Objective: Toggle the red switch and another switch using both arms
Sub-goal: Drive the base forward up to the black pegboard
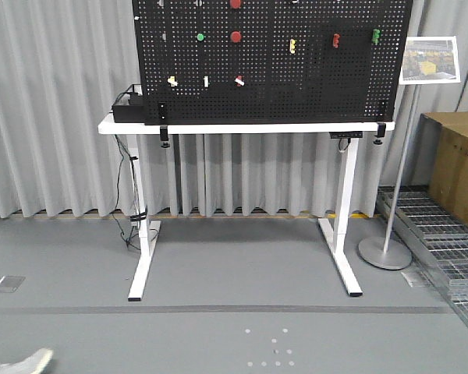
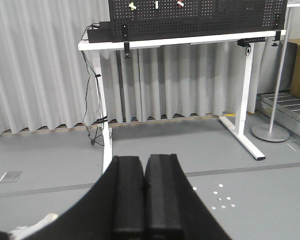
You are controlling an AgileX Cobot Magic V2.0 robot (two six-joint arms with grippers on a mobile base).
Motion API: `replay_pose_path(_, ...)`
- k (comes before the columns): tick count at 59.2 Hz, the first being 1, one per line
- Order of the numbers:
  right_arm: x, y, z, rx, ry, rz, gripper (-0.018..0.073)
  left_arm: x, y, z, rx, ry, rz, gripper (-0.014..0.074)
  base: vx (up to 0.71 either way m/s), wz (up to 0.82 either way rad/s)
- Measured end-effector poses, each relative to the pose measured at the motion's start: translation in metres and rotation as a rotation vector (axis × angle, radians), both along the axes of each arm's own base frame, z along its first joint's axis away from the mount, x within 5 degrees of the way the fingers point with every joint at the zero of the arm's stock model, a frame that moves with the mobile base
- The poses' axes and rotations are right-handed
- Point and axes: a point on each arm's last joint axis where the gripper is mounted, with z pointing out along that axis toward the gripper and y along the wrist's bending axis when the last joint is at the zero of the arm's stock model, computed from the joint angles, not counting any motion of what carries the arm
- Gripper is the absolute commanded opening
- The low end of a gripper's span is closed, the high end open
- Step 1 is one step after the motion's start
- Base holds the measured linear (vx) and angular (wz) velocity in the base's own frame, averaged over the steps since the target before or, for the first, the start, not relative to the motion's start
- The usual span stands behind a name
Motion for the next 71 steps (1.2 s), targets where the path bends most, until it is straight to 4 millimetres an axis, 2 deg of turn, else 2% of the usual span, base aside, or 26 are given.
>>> replay_pose_path(44, 0.0000, 0.0000, 0.0000, 0.000, 0.000, 0.000, -0.0006, 0.0000, 0.0000, 0.0000, 0.000, 0.000, 0.000, 0.0003, 0.01, 0.00)
replay_pose_path(71, 0.0000, 0.0000, 0.0000, 0.000, 0.000, 0.000, -0.0006, 0.0000, 0.0000, 0.0000, 0.000, 0.000, 0.000, 0.0003, 0.23, -0.05)
